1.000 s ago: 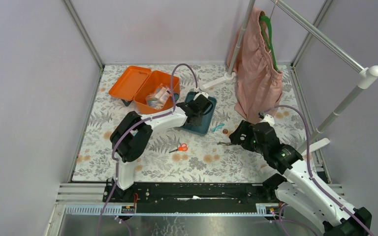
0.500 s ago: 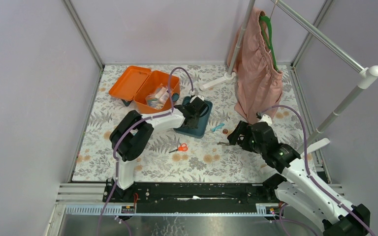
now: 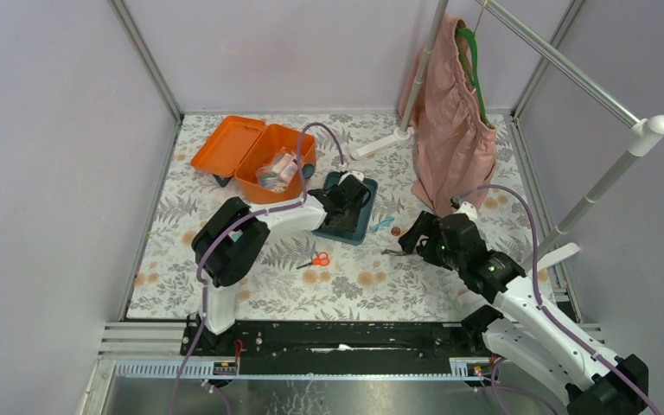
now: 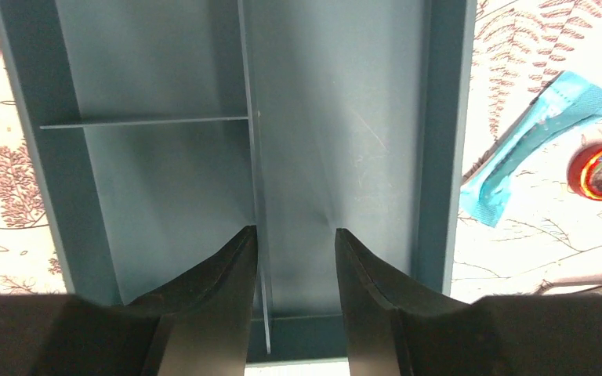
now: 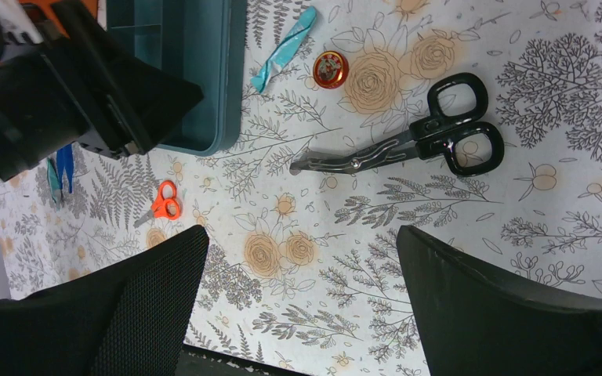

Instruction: Organize the medicine kit

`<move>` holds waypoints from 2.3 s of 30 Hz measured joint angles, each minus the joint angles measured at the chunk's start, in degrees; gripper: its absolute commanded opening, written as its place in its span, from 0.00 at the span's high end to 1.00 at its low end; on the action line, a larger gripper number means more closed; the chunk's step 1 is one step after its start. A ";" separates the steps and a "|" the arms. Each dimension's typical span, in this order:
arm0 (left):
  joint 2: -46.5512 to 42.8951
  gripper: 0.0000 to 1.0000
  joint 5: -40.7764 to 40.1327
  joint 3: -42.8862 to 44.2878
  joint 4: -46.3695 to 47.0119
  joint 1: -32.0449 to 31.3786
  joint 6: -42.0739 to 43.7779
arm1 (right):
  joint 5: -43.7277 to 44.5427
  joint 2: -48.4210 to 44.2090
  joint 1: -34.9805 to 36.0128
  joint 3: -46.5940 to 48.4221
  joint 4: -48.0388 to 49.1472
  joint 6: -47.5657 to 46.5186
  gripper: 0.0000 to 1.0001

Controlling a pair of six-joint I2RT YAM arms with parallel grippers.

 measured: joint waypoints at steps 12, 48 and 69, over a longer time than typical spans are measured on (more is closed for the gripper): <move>-15.47 0.42 -3.13 1.18 -4.39 3.17 1.55 | 1.46 4.37 0.00 1.07 -0.59 0.61 0.14; -56.33 0.16 -19.96 -23.43 -15.34 16.31 1.92 | -1.22 55.87 0.04 29.00 4.50 -6.80 0.47; -56.33 0.16 -19.96 -23.45 -15.34 16.39 1.92 | 2.58 65.13 0.98 37.20 0.44 -11.10 0.75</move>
